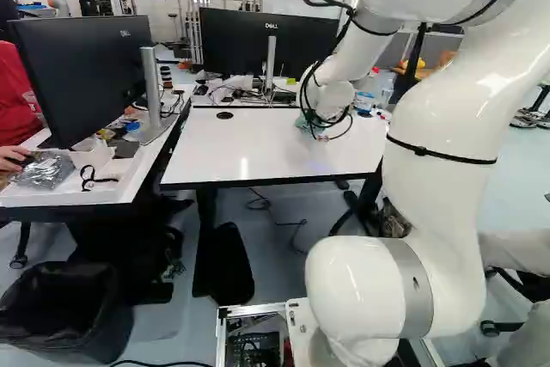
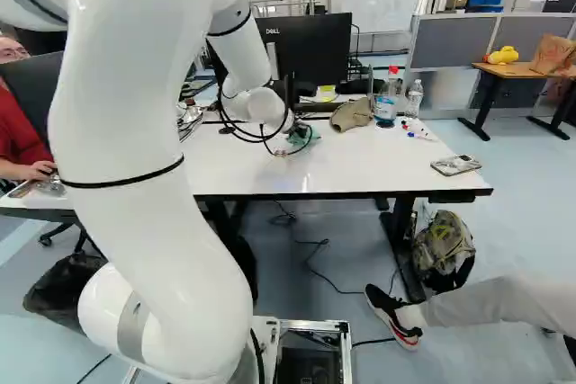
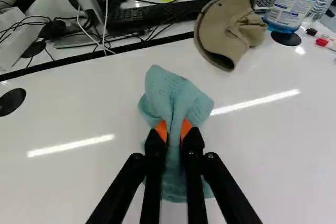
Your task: Clean the table with the green towel
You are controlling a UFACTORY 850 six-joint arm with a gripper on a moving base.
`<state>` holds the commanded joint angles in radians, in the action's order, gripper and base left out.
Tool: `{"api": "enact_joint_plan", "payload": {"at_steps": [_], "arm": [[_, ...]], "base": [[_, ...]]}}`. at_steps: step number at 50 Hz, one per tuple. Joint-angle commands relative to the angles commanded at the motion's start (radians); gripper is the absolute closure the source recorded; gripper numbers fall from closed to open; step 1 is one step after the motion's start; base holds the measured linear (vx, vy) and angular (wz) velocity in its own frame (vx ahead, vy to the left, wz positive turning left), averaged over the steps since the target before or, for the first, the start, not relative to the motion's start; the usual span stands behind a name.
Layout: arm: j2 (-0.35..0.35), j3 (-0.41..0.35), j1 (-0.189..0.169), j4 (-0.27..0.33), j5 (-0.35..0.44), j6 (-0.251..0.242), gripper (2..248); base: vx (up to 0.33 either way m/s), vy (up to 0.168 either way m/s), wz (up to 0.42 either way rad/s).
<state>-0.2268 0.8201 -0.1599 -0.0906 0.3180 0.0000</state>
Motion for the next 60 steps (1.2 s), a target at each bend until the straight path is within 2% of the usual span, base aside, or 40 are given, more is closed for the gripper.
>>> {"api": "enact_joint_plan", "payload": {"at_steps": [60], "arm": [[0.039, -0.045, -0.198, 0.000, 0.000, 0.000, 202]], "base": [[0.000, 0.000, 0.000]]}}
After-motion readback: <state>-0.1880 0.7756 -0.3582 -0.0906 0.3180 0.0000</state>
